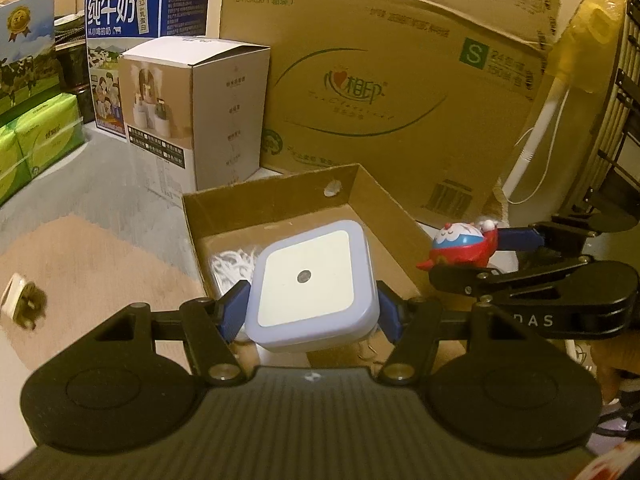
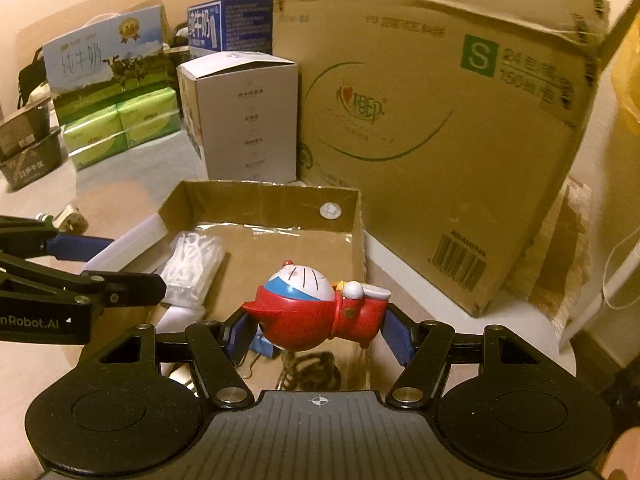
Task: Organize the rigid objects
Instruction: 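Carry the night light and Doraemon figure over the cardboard box with both grippers, then lower the night light and Doraemon figure into the box and open both grippers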
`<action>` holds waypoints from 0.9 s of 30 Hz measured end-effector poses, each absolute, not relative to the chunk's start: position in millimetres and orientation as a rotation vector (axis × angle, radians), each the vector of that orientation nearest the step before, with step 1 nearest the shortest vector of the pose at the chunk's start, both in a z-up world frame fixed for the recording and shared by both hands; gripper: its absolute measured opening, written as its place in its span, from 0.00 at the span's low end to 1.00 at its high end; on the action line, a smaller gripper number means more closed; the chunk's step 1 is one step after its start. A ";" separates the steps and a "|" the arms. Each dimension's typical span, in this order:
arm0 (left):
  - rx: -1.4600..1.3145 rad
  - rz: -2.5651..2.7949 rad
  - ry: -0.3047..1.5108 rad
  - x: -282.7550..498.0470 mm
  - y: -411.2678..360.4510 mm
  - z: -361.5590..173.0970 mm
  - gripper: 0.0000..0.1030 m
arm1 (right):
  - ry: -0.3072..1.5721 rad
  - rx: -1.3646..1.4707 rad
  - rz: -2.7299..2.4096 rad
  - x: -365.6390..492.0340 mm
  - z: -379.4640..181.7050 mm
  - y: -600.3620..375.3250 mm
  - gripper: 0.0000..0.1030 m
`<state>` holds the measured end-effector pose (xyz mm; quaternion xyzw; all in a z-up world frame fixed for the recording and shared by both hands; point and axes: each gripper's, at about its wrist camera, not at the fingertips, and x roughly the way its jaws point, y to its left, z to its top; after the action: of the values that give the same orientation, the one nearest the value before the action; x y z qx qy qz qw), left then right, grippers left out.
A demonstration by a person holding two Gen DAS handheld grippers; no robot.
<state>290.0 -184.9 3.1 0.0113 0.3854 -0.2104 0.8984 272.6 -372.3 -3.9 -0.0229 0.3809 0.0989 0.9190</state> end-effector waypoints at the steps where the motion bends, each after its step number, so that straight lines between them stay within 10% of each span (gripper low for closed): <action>1: 0.028 -0.436 0.800 294.0 -185.3 2.2 0.60 | 0.787 -0.049 0.206 276.3 -4.5 -371.7 0.65; 27: 0.083 -0.464 0.825 351.2 -199.7 -24.5 0.60 | 0.820 -0.026 0.244 318.9 -29.9 -377.5 0.65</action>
<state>351.2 -199.7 -24.5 0.0398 0.3973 -0.2233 0.8892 318.9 -377.5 -29.9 -0.0128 0.3974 0.1183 0.9099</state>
